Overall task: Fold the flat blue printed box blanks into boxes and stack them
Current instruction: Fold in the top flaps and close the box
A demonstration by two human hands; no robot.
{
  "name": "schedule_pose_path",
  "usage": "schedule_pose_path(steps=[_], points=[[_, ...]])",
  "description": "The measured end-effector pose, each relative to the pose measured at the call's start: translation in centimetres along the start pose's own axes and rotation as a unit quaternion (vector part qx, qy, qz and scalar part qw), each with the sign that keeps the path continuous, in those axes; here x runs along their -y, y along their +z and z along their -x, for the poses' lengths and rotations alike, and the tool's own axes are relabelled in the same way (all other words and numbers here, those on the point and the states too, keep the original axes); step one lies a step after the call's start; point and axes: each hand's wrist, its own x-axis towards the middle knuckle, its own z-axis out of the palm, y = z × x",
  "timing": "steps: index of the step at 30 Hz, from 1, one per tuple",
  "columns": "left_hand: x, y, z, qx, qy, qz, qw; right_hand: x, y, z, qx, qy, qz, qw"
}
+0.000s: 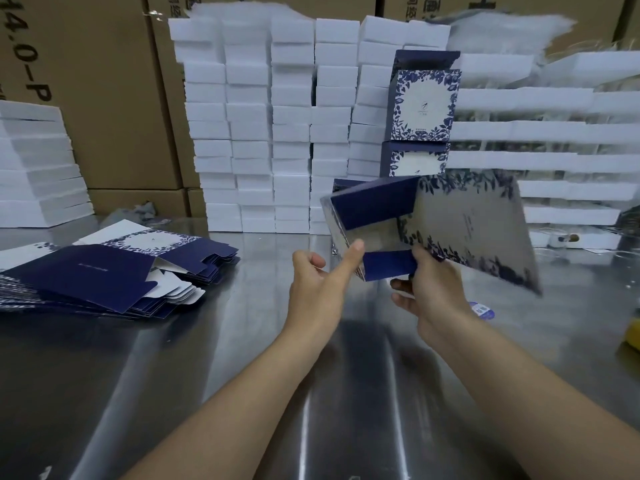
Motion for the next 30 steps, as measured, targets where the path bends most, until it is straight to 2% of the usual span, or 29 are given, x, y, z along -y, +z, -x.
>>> schedule_pose_path(steps=[3, 6, 12, 18, 21, 25, 30], points=[[-0.2, 0.2, 0.4, 0.049, -0.053, -0.019, 0.997, -0.2, 0.7, 0.8, -0.005, -0.023, -0.021, 0.999], [-0.2, 0.4, 0.4, 0.068, -0.048, 0.014, 0.996, -0.5, 1.5, 1.8, 0.017, -0.049, -0.011, 0.999], [-0.9, -0.3, -0.2, 0.004, -0.08, 0.145, 0.986, -0.4, 2.3, 3.0, 0.053, -0.009, 0.04, 0.998], [-0.9, -0.9, -0.6, -0.02, -0.105, 0.164, 0.981, -0.5, 2.6, 3.8, 0.074, -0.014, 0.081, 0.994], [-1.0, -0.9, -0.6, -0.019, -0.104, 0.162, 0.981, -0.7, 2.6, 3.9, 0.057, -0.017, 0.071, 0.996], [-0.8, -0.6, -0.2, 0.014, -0.115, 0.154, 0.981, -0.8, 2.6, 3.9, 0.034, -0.019, 0.066, 0.997], [-0.9, -0.4, -0.2, 0.027, -0.108, 0.152, 0.982, -0.6, 2.6, 4.2, 0.056, -0.01, 0.064, 0.996]])
